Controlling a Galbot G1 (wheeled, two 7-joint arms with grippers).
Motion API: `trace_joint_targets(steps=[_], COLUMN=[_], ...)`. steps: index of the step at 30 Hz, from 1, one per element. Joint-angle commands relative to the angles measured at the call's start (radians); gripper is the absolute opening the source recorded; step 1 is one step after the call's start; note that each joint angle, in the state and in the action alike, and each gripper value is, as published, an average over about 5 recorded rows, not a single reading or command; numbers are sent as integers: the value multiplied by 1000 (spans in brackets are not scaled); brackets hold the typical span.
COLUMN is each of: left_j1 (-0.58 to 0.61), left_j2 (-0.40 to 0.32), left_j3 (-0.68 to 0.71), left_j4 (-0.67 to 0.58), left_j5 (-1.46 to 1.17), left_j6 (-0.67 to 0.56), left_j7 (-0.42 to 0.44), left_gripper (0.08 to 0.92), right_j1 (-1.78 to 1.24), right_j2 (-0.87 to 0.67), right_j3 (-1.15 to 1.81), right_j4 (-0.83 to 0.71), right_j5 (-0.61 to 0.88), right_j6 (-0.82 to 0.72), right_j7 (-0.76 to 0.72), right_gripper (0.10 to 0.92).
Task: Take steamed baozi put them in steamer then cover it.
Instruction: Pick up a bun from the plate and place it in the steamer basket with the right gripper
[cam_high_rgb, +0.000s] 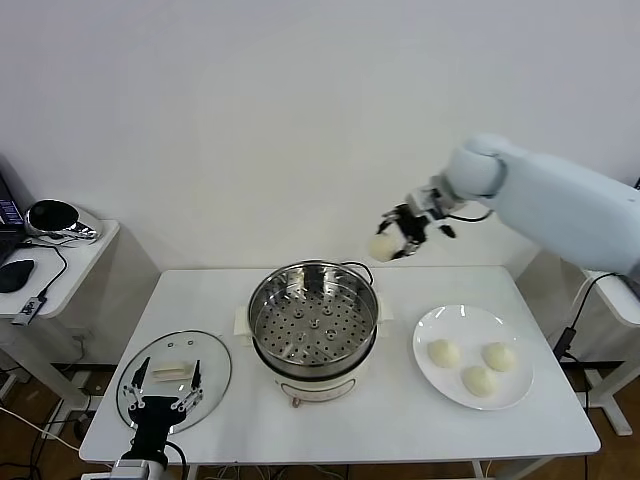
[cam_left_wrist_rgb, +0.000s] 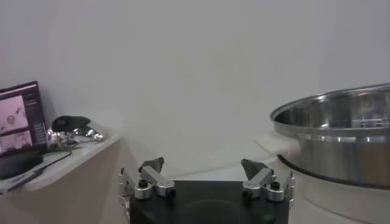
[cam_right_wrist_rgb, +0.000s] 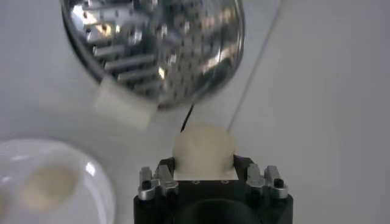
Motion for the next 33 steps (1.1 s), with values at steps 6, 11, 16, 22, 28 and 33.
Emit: trace_joint_targets(steps=[6,11,16,22,28,33], left_j1=[13,16,11,3,2,2], left_j2=[-10,-15,-16,-15,-15,-15], left_j3=[-21,-28,-30,-29,-31,-32], left_j4=[-2,-4,0,9,13,13], left_j5=[1,0,-2,-4,-6,-9], left_j6=[-2,-2,-2,-3,-7,-9], left_j7=[-3,-2,-2,-2,-3,-4], left_gripper=[823,823,823,823,823,823], right_j1=[-17,-64,-100,-122,-140,-146], right_j2=[291,327,341,359,379,392], right_j3=[-79,-98,-94,-84,-77,-74], right_j4=[-156,-202,-228,-260,-292,-310], right_j5=[-75,-217,-333,-443,-480,-502], right_j6=[259,340,391,443,464,474], right_j7=[19,31,59,91,109,112], right_gripper=[611,613,616,619,619,626])
